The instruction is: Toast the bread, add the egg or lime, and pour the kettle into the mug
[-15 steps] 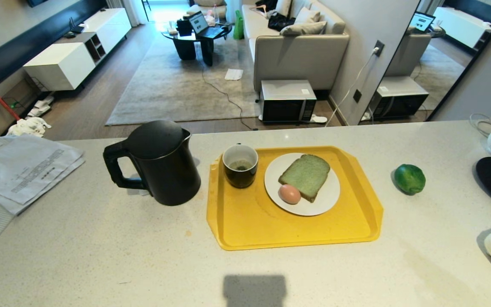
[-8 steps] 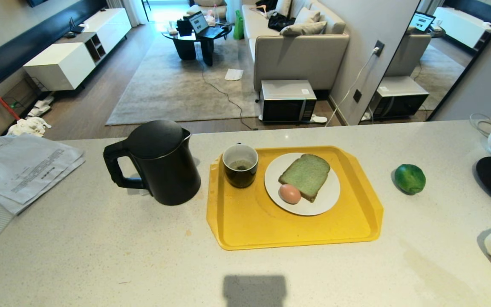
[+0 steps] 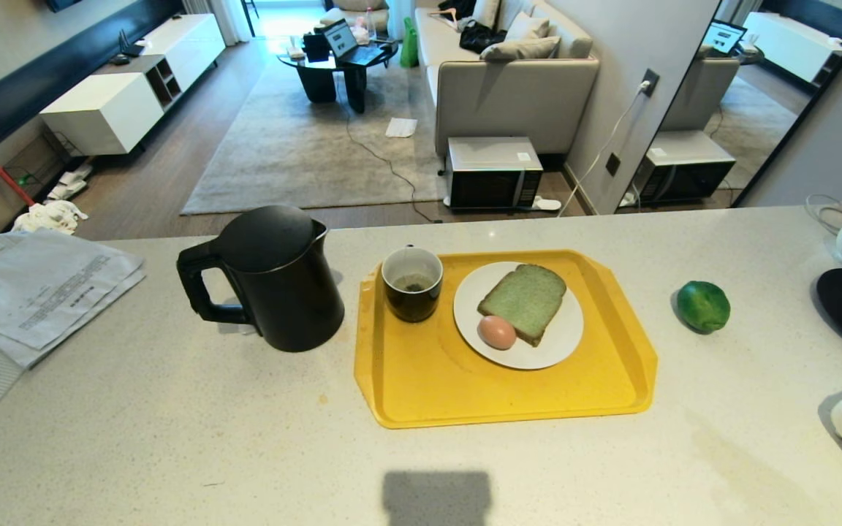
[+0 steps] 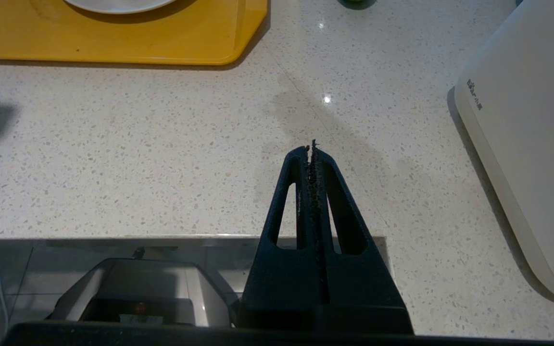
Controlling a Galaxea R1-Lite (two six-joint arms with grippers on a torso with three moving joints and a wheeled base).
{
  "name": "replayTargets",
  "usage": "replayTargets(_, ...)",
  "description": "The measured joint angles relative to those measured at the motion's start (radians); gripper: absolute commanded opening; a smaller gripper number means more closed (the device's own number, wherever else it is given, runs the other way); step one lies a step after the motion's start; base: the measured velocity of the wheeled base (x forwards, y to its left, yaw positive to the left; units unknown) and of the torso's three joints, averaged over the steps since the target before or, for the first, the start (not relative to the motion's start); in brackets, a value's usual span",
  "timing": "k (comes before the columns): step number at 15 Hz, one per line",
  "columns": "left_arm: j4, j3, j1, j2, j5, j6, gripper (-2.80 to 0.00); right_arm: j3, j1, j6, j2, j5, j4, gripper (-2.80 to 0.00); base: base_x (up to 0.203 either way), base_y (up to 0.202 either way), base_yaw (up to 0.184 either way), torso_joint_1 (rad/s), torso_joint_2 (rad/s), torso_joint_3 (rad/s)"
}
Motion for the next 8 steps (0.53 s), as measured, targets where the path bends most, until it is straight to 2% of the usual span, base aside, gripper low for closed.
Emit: replayTargets(8,0.001,0.000,0.000,0.000,0.000,-0.003,-2.80,0.000,0.000,0.000,0.000,0.000,0.000,-2.80,0.000,0.000,0.000,0.000,0.00,0.000)
